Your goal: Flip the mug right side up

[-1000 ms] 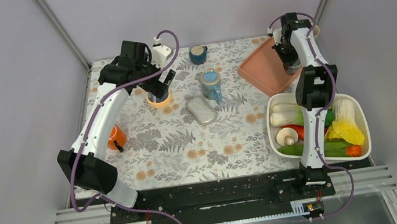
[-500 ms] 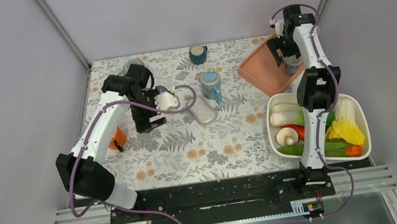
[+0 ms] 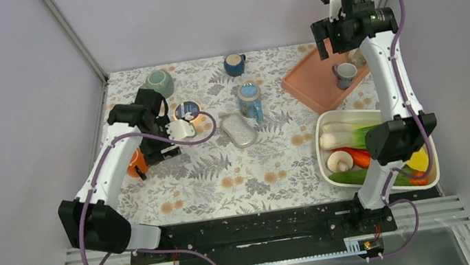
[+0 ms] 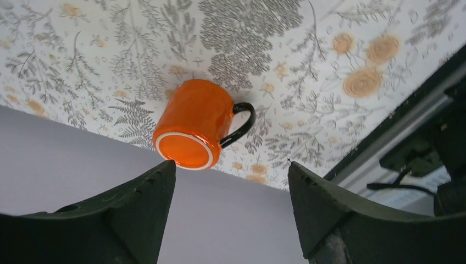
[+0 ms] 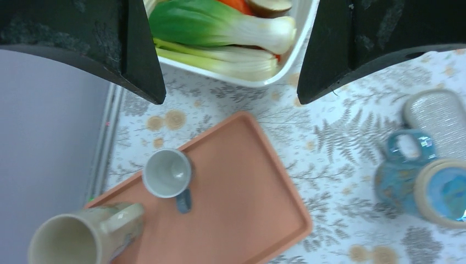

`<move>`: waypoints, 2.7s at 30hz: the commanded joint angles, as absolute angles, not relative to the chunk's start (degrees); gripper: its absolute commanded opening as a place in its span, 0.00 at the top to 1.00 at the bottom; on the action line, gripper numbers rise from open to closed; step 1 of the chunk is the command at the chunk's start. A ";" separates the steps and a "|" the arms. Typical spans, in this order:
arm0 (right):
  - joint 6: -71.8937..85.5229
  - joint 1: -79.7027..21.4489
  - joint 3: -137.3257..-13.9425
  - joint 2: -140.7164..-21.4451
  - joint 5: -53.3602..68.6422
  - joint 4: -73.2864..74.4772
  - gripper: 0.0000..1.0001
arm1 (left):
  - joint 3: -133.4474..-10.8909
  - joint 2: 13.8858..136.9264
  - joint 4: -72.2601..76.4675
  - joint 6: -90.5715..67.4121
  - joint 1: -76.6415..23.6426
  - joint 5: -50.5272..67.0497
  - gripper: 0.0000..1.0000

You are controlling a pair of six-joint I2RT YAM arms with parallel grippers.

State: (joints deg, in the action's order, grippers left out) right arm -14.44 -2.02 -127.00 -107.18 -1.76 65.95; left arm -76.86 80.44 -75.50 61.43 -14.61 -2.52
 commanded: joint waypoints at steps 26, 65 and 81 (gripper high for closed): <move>-6.81 -6.77 -94.67 -87.01 10.94 52.85 0.01 | -36.00 71.19 -31.37 139.86 3.05 -10.18 0.40; 8.38 -18.59 -83.65 -80.41 31.77 35.23 0.01 | -85.56 84.78 -59.21 47.37 -11.17 32.83 1.00; 26.61 -22.30 -69.91 -80.72 40.23 6.44 0.03 | -82.02 75.13 -56.63 52.17 -28.00 34.24 1.00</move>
